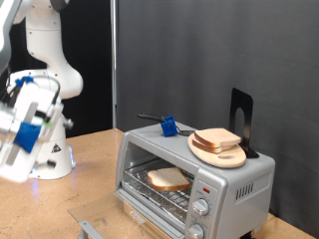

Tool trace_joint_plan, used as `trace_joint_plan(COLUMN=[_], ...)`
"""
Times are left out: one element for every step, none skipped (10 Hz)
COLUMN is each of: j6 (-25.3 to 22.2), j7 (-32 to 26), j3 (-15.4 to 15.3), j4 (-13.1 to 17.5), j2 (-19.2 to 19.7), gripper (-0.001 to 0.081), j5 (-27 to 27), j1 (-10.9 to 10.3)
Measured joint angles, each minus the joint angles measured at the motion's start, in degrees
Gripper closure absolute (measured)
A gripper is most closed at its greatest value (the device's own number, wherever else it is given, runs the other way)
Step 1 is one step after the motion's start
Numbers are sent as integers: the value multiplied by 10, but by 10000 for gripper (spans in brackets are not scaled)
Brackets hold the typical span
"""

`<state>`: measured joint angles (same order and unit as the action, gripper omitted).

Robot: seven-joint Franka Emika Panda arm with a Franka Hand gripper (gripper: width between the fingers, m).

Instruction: Make a piece of toast with the oven

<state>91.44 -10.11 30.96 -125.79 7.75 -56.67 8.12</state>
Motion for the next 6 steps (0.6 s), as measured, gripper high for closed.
trace_joint_plan(j6=[4,6,5,5,-4,-2], j7=[-24,-65,-100,-87,-61,-39], j3=[0,0,-1,-1,-1,-1], j4=[7,13,25,24,24,23], j2=[22,43,62,61,62,65], gripper=[124,124,124,124,124,124], j5=[1,-4,-10,-10,22,57], j1=[5,11,16,16,16,15])
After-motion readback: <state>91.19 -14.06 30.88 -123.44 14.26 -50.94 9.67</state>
